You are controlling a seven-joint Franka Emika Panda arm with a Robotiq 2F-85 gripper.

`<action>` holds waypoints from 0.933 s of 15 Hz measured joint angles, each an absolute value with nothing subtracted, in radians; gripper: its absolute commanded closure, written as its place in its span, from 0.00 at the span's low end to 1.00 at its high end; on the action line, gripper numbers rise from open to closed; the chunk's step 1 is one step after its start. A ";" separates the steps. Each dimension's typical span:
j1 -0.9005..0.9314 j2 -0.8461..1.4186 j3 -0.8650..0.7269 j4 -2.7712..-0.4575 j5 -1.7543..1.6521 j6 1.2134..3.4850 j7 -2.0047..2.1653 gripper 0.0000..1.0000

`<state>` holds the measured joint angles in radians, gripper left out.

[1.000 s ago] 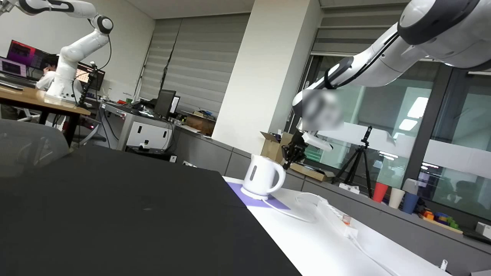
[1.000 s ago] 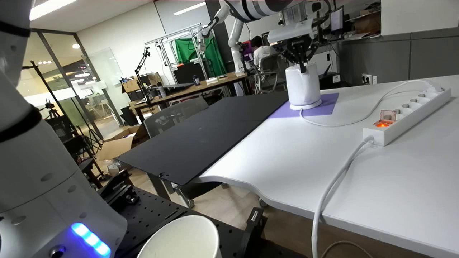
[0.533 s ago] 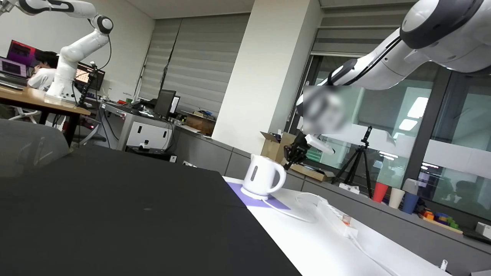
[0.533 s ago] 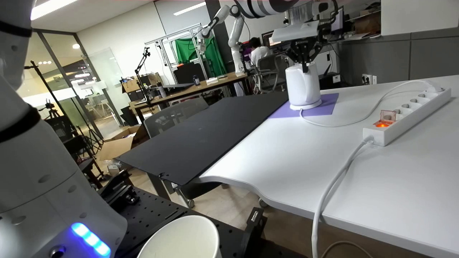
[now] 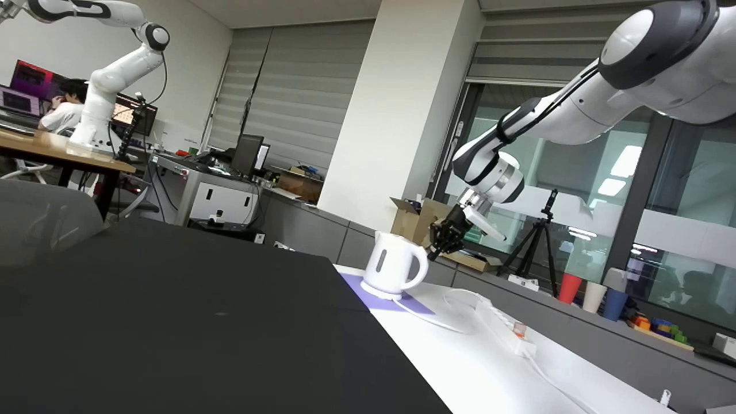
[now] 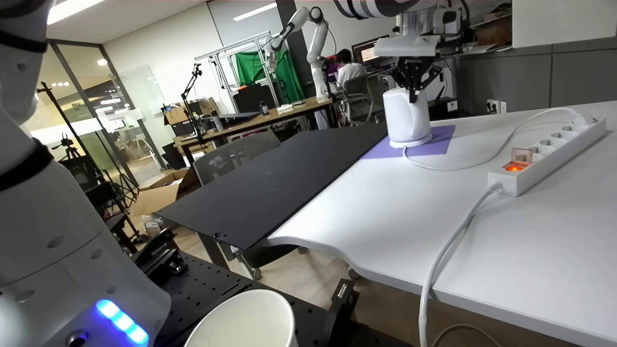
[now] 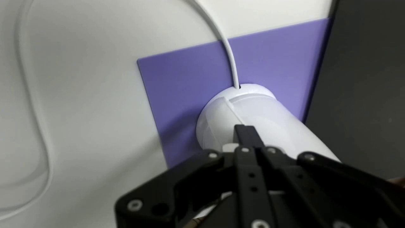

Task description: Turn on the switch of the electric kettle

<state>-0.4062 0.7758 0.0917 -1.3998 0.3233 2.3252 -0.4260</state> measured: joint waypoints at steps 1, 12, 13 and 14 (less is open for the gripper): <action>-0.416 0.789 0.097 -1.382 0.341 2.298 -0.427 1.00; -0.326 0.839 0.002 -1.266 0.208 2.225 -0.301 1.00; -0.304 0.832 -0.019 -1.255 0.172 2.208 -0.271 1.00; -0.282 0.824 -0.038 -1.244 0.137 2.188 -0.245 1.00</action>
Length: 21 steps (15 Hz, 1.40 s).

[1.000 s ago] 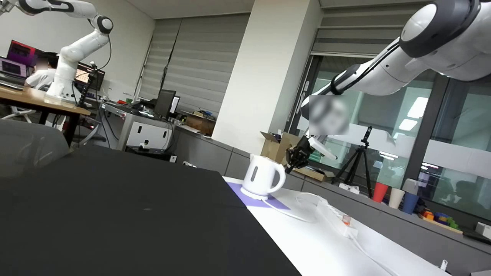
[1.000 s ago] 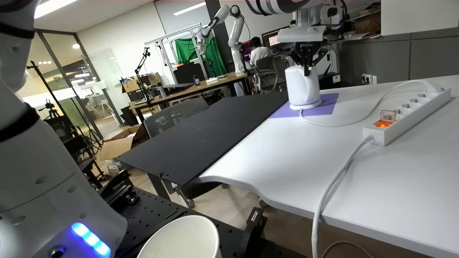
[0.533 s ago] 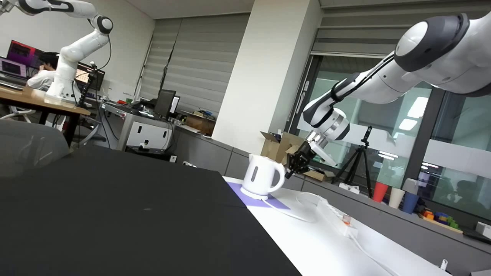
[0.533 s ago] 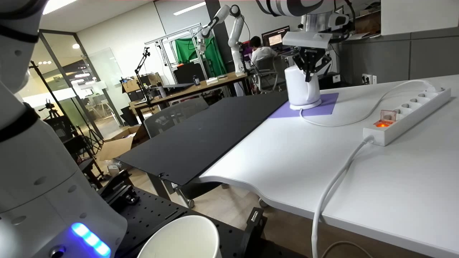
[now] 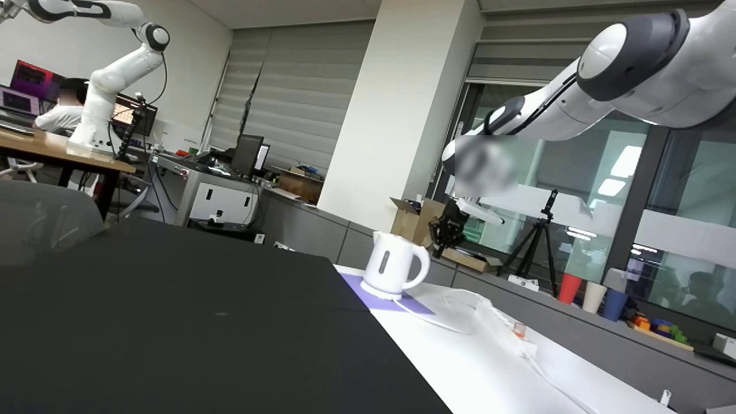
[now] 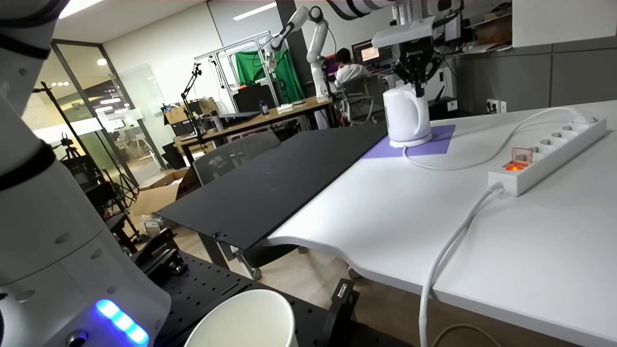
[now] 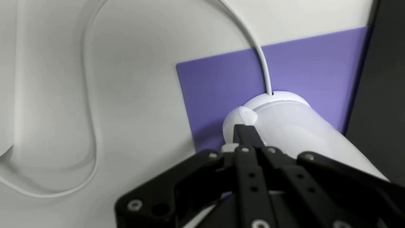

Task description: Turn on the switch of the electric kettle

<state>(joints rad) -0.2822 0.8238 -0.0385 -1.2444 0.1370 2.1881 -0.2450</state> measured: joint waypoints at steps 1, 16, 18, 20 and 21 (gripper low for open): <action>-0.263 0.814 -0.056 -1.236 0.105 2.169 -0.225 1.00; -0.184 0.748 -0.116 -1.173 -0.080 1.956 -0.173 0.25; -0.184 0.748 -0.116 -1.167 -0.081 1.941 -0.173 0.13; -0.184 0.748 -0.116 -1.165 -0.081 1.929 -0.173 0.01; -0.184 0.748 -0.116 -1.164 -0.081 1.927 -0.173 0.00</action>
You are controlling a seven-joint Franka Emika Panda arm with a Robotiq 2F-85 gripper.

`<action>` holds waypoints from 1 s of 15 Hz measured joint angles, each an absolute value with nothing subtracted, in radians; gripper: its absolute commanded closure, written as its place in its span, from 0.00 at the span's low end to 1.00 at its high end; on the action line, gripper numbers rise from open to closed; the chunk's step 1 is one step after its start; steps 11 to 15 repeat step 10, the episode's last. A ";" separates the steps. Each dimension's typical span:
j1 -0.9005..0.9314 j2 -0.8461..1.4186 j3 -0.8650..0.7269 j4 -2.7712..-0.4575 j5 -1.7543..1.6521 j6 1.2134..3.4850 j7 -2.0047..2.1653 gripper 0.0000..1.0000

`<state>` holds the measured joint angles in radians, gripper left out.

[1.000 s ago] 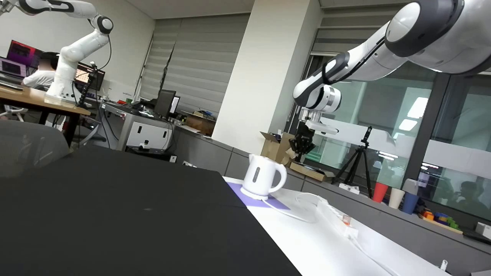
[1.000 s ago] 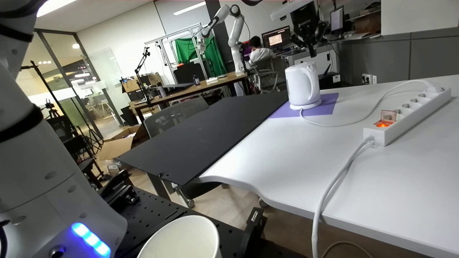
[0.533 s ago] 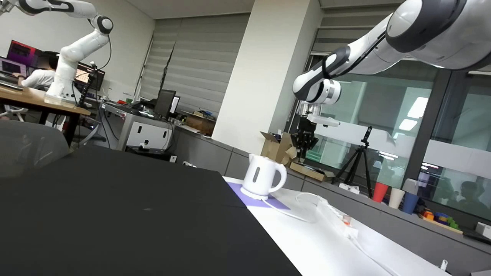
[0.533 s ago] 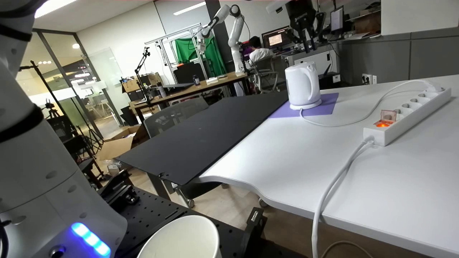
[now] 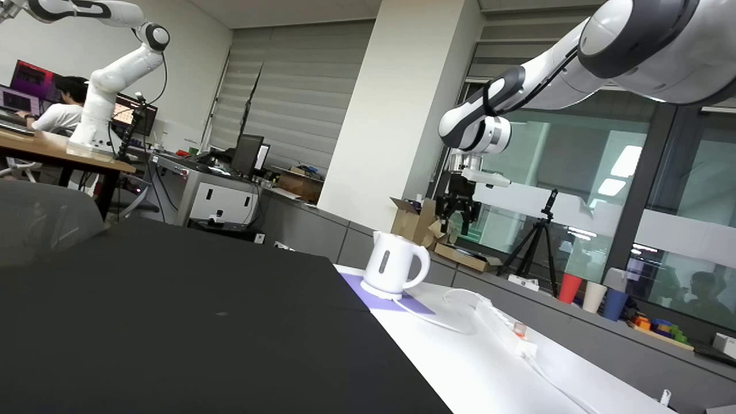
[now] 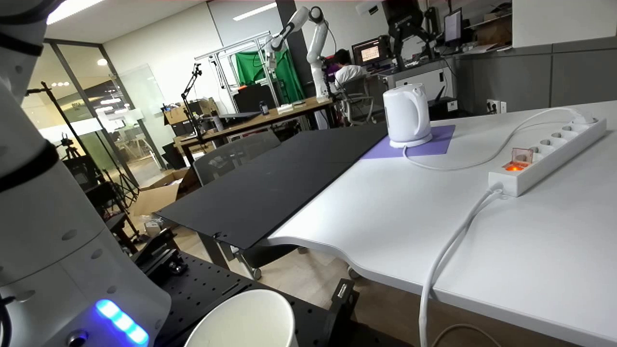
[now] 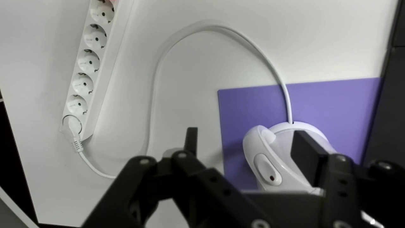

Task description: Turn on the switch of the electric kettle

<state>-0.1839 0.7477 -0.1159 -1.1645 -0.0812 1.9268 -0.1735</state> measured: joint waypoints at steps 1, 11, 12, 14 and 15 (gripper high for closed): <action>-0.184 0.748 -0.116 -1.164 -0.081 1.927 -0.173 0.00; -0.185 0.748 -0.117 -1.162 -0.081 1.914 -0.174 0.00; -0.185 0.748 -0.117 -1.162 -0.081 1.914 -0.174 0.00; -0.185 0.748 -0.117 -1.162 -0.081 1.914 -0.174 0.00; -0.185 0.748 -0.117 -1.162 -0.081 1.914 -0.174 0.00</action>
